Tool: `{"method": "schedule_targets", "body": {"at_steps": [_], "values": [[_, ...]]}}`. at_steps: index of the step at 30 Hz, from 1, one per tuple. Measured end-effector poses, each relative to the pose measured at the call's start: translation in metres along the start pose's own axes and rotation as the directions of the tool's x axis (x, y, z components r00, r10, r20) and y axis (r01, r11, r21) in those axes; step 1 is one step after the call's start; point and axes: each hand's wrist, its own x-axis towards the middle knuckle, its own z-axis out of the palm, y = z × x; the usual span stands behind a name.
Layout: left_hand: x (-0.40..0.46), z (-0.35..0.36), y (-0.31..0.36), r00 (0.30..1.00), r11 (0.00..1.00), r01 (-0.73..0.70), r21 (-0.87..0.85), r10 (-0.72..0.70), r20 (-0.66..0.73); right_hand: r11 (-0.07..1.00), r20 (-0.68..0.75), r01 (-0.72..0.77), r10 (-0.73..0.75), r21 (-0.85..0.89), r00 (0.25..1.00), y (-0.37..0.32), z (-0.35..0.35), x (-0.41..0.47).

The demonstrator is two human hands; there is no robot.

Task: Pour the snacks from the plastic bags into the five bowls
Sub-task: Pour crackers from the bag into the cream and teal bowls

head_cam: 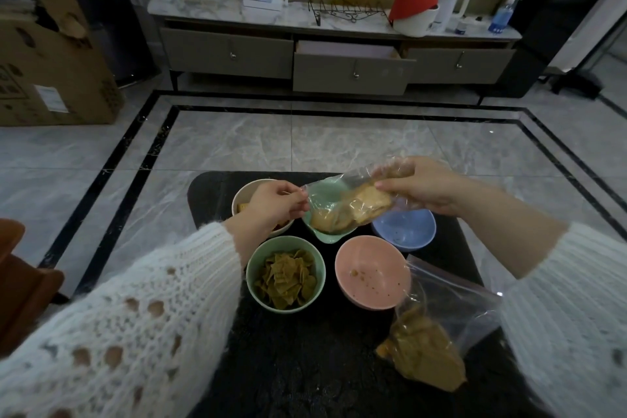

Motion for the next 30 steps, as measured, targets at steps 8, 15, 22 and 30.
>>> {"method": "schedule_targets", "body": {"at_steps": [8, 15, 22, 30], "values": [[-0.009, -0.001, 0.004, 0.999, 0.998, 0.037, 0.041, -0.037, -0.001, 0.988, -0.009, 0.05, -0.052, -0.143, 0.999, -0.005, 0.004, -0.005], [-0.013, 0.001, 0.02, 1.0, 0.991, -0.009, 0.136, 0.011, -0.014, 0.977, -0.026, 0.101, -0.108, -0.185, 0.994, -0.026, -0.005, -0.004], [-0.014, 0.001, 0.027, 0.999, 0.987, 0.054, 0.151, -0.052, -0.013, 0.885, -0.019, 0.16, -0.187, -0.436, 0.982, -0.043, 0.006, -0.008], [-0.012, -0.001, 0.013, 0.993, 0.981, 0.119, 0.156, -0.114, -0.045, 0.911, -0.041, 0.059, -0.083, -0.408, 0.996, -0.024, 0.009, -0.005]]}}
